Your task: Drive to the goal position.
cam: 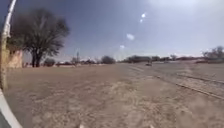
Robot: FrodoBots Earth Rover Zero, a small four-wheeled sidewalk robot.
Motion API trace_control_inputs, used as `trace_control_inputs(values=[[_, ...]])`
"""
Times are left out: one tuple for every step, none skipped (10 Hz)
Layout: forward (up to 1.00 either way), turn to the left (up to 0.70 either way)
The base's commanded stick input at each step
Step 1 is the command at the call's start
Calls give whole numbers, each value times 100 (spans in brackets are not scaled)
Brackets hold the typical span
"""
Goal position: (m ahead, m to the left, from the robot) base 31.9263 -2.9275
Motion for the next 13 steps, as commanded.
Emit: trace_control_inputs(values=[[70, 0], [70, 0], [70, 0], [70, 0], [70, 0], [70, 0], [70, 0], [70, 0], [70, 0], [70, 0], [70, 0], [70, 0], [70, 0]])
